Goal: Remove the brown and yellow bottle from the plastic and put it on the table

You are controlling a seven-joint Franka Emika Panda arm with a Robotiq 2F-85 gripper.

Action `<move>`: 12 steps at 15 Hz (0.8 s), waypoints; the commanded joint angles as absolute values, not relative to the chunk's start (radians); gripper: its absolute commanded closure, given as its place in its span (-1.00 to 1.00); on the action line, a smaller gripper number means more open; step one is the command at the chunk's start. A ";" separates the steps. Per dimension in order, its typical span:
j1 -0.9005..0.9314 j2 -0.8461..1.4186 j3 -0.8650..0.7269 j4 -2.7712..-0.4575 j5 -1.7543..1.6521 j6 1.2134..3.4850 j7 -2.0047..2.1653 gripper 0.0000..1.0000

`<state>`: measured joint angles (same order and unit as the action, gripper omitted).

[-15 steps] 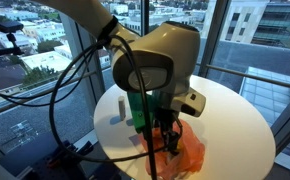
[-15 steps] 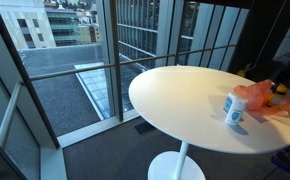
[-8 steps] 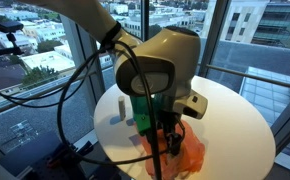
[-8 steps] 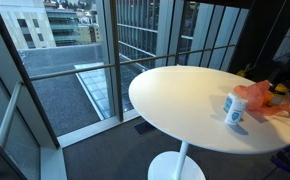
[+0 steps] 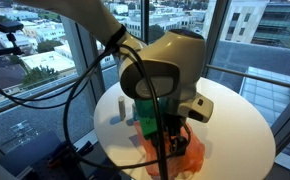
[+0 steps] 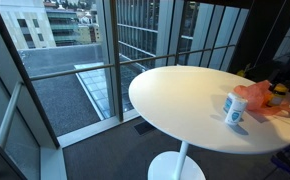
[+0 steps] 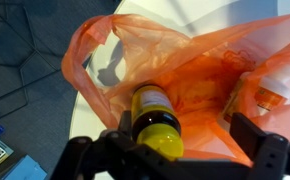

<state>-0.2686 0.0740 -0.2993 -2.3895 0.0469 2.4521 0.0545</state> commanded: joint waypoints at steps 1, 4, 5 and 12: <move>-0.285 0.096 -0.304 -2.352 0.039 2.452 0.045 -1.00; -0.287 0.101 -0.309 -2.343 0.033 2.453 0.051 -1.00; -0.287 0.101 -0.310 -2.341 0.031 2.452 0.053 -1.00; -0.287 0.110 -0.317 -2.327 0.018 2.452 0.063 -0.95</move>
